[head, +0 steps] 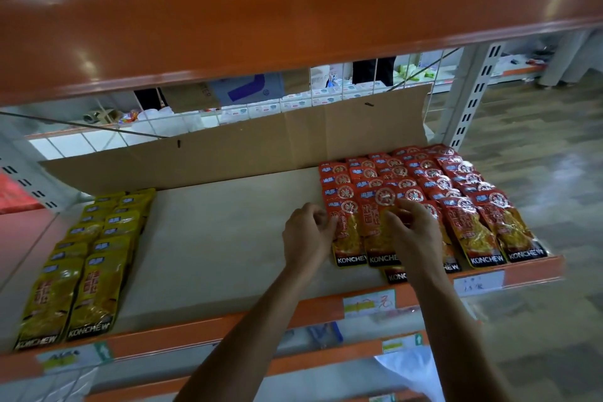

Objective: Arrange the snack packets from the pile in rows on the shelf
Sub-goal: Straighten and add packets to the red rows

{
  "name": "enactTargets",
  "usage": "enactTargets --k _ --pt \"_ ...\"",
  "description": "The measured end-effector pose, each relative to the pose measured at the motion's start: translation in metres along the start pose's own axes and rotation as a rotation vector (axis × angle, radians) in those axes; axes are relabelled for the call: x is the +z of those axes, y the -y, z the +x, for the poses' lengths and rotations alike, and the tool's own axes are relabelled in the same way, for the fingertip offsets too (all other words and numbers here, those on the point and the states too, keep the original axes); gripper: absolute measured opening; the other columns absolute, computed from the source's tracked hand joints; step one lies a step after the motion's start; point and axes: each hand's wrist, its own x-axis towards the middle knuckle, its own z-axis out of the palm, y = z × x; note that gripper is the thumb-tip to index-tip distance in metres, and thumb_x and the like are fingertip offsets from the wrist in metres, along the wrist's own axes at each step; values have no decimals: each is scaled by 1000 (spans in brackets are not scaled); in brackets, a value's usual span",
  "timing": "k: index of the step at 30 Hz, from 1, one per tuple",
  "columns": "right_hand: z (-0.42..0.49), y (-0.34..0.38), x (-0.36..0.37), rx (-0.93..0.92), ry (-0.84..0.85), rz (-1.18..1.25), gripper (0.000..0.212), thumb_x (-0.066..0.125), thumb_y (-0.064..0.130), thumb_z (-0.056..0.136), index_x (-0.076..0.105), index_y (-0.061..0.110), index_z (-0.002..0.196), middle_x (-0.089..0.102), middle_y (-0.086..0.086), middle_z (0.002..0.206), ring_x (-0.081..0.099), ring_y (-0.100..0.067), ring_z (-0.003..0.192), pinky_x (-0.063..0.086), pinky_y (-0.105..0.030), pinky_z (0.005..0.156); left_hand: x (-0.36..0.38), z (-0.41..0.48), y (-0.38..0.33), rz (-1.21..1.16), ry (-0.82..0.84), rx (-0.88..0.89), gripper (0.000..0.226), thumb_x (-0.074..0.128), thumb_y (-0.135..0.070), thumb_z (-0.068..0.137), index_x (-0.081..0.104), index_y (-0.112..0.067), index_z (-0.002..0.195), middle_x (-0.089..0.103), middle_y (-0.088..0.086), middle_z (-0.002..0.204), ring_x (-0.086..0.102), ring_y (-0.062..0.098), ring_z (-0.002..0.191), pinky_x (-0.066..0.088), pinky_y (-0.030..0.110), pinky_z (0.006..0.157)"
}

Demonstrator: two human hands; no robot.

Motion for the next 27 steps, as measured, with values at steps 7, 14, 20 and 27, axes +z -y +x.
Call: enactTargets --k 7,14,20,27 --pt "-9 6 17 3 114 -21 35 57 13 93 54 13 129 63 -3 105 63 -17 92 56 -39 82 -1 -4 -12 -343 304 -115 48 69 -36 86 55 -16 127 67 2 114 64 11 96 53 19 75" --pt "-6 4 14 -97 19 -357 32 56 13 94 59 12 126 64 -6 121 59 -21 109 49 -36 92 -8 -10 13 -355 268 -188 12 74 -25 82 65 -26 90 73 -4 93 69 10 86 58 37 82" --pt "-4 -3 15 -99 18 -448 40 55 4 91 56 13 129 59 -6 131 51 -25 123 42 -43 103 -9 -15 14 -201 274 -140 16 75 -28 82 65 -21 93 72 -3 97 67 8 87 57 31 81" --pt "-4 -4 14 -97 15 -446 38 55 5 92 57 14 128 60 -6 129 54 -26 119 46 -46 99 -2 -19 8 -73 297 -71 26 75 -35 80 67 -16 97 71 -3 94 66 9 84 57 31 78"
